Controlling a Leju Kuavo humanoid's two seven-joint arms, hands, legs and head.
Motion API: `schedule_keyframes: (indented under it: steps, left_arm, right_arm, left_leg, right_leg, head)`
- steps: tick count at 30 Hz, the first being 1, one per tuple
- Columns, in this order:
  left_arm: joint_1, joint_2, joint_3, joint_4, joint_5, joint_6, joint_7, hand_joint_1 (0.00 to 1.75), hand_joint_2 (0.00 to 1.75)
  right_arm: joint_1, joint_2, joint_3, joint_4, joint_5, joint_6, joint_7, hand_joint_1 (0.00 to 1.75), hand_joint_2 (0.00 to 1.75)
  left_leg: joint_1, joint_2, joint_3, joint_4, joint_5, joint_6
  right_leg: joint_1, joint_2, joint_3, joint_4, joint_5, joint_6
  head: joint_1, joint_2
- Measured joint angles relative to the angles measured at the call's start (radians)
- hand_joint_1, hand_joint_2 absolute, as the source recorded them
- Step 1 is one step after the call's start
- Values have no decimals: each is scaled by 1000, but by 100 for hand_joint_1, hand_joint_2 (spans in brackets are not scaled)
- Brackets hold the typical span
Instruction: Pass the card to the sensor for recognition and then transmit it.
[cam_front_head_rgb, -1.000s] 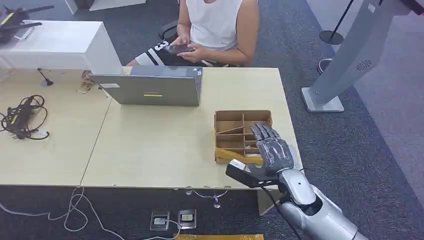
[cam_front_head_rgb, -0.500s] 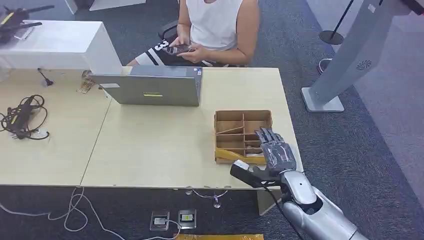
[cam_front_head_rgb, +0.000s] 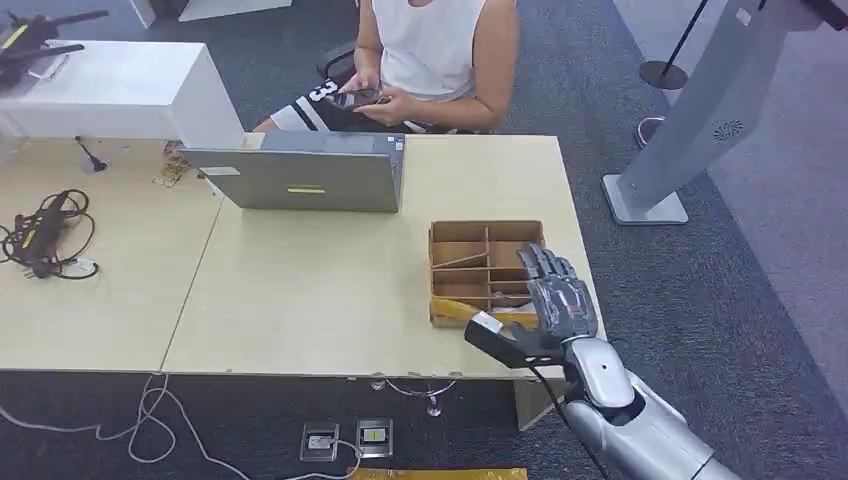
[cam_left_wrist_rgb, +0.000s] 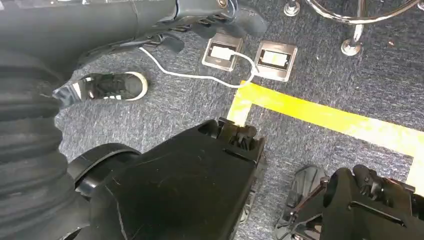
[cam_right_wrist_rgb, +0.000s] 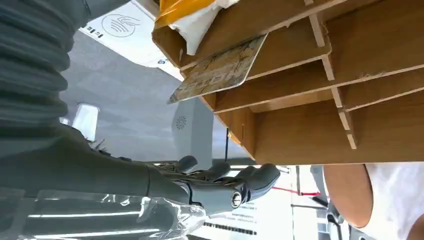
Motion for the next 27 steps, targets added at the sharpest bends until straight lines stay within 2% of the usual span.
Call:
schedule_keyframes:
  steps: [14, 15, 16, 18, 23, 24, 27]
  left_arm:
    - [0, 0, -1, -2, -3, 0, 0, 0, 175]
    - [0, 0, -1, -2, -3, 0, 0, 0, 175]
    - [0, 0, -1, -2, -3, 0, 0, 0, 175]
    - [0, 0, -1, -3, -3, 0, 0, 0, 175]
    - [0, 0, -2, -3, -6, 0, 0, 0, 175]
    - [0, 0, -2, -3, -6, 0, 0, 0, 175]
    - [0, -1, -2, -3, -6, 0, 0, 0, 175]
  right_arm:
    - [-1, 1, 2, 30, -7, 9, 12, 0, 175]
    - [-1, 1, 2, 31, -7, 12, 14, 12, 175]
    - [0, 1, 2, 31, -7, 13, 15, 155, 175]
    - [0, 1, 3, 31, -7, 14, 15, 162, 175]
    - [0, 1, 12, 31, -7, 16, 16, 162, 175]
    - [0, 1, 13, 31, -7, 16, 16, 175, 175]
    - [0, 1, 15, 31, -7, 17, 16, 175, 175]
  left_leg:
    - [0, 0, 0, 0, 0, 0]
    - [0, 0, 0, 0, 0, 0]
    - [0, 0, 0, 0, 0, 0]
    - [0, 0, 0, 0, 0, 0]
    - [0, 0, 0, 0, 0, 0]
    - [0, 0, 0, 0, 0, 0]
    - [0, 0, 0, 0, 0, 0]
  right_leg:
    - [0, 0, 0, 0, 0, 0]
    - [0, 0, 0, 0, 0, 0]
    - [0, 0, 0, 0, 0, 0]
    - [0, 0, 0, 0, 0, 0]
    - [0, 0, 0, 0, 0, 0]
    - [0, 0, 0, 0, 0, 0]
    - [0, 0, 0, 0, 0, 0]
  head:
    - [0, 0]
    - [0, 0]
    - [0, 0]
    - [0, 0]
    - [0, 0]
    - [0, 0]
    - [0, 0]
